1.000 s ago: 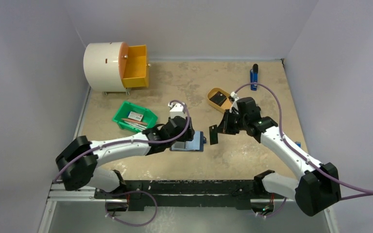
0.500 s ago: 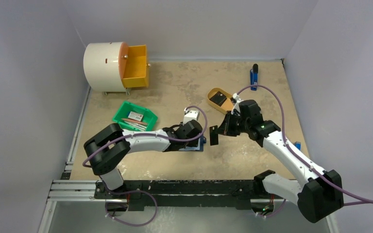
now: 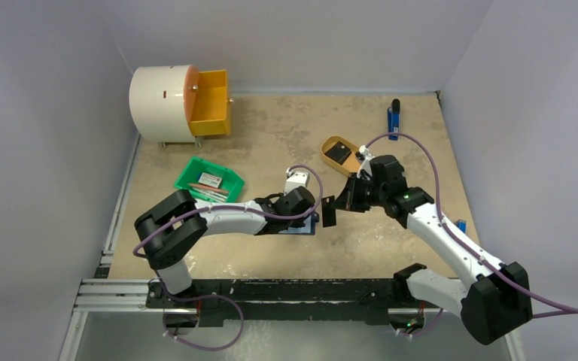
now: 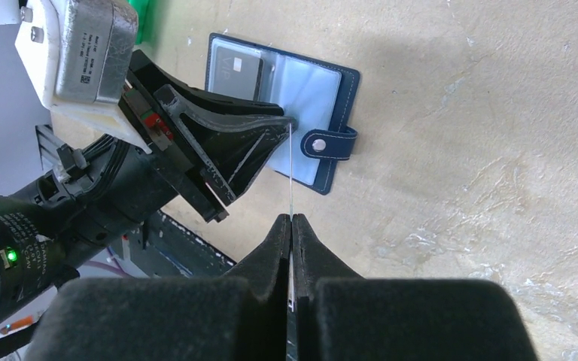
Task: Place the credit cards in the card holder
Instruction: Turn over the card slot in the card holder.
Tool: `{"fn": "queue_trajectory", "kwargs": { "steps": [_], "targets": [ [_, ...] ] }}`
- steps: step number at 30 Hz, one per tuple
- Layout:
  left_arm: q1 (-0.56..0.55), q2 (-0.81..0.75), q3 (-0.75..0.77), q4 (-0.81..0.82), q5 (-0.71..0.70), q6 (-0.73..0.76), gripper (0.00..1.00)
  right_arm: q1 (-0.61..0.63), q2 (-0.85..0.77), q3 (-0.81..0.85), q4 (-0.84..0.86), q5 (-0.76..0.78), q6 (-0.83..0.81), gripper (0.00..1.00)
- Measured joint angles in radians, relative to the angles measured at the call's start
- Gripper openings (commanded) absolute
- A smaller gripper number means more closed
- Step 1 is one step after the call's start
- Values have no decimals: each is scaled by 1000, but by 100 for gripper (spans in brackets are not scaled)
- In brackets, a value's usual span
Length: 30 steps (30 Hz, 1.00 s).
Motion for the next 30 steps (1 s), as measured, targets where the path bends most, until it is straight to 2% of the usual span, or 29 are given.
{"fn": "queue_trajectory", "kwargs": {
  "steps": [6, 9, 21, 30],
  "targets": [
    [0, 0, -5, 0, -26, 0, 3, 3, 2, 0, 11, -23, -1, 0],
    [0, 0, -5, -2, -38, -1, 0, 11, 14, 0, 17, -31, -2, 0],
    [0, -33, -47, 9, -68, -19, 0, 56, 177, -7, 40, -100, -8, 0],
    [0, -54, -57, 2, -71, -31, 0, 62, 271, -13, 127, -154, 7, 0]
  ]
}}
